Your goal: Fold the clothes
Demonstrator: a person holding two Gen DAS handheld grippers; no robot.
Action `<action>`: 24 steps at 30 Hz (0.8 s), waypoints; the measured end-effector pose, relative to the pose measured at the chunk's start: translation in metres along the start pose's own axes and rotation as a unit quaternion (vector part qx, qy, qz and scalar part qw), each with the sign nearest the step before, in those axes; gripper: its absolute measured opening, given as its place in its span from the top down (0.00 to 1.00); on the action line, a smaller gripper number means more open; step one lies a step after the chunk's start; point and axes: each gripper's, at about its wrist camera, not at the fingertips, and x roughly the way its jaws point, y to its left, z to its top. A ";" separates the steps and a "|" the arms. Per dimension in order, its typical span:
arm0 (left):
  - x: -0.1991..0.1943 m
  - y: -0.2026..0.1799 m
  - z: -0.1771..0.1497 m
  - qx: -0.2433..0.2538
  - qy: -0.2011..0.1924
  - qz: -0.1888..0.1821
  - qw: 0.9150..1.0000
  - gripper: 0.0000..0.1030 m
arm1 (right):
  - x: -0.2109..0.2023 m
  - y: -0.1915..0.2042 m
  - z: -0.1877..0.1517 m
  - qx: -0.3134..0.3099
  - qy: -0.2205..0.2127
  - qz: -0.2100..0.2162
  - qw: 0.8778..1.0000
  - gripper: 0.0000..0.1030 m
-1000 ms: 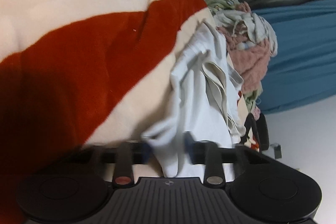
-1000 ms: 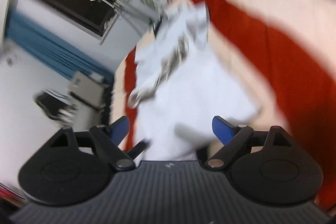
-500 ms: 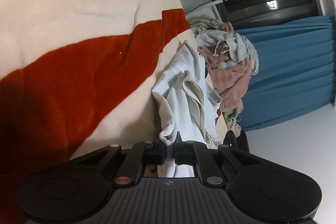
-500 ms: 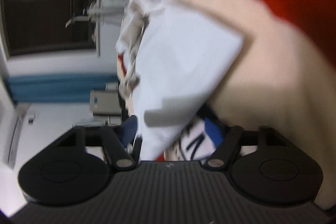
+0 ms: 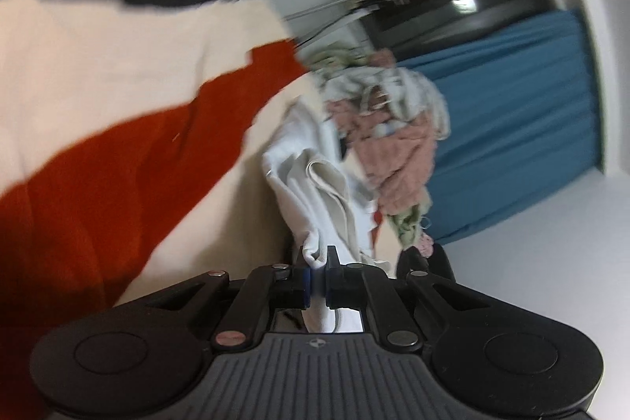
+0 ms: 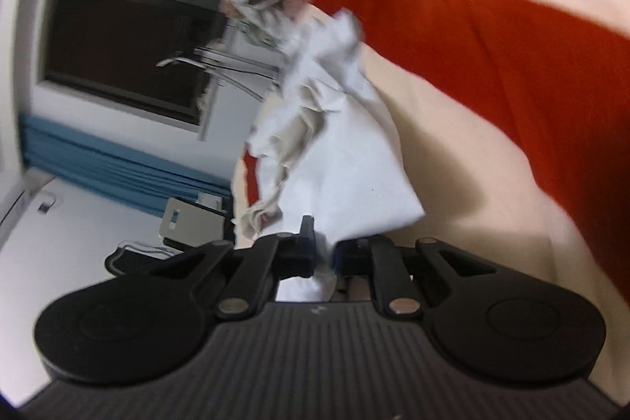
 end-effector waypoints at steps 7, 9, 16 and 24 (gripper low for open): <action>-0.079 -0.027 -0.020 0.033 -0.015 -0.040 0.999 0.95 | -0.065 0.018 -0.025 -0.068 -0.031 0.010 0.997 0.90; -0.107 -0.027 -0.032 0.033 -0.019 -0.045 0.998 0.95 | -0.086 0.022 -0.036 -0.087 -0.041 0.011 0.995 0.90; -0.168 -0.019 -0.069 0.022 -0.023 -0.044 0.999 0.95 | -0.159 0.036 -0.074 -0.156 -0.077 0.014 0.985 0.90; -0.081 -0.064 -0.004 0.050 -0.030 -0.008 0.998 0.95 | -0.118 0.076 -0.032 -0.151 -0.092 -0.011 0.984 0.89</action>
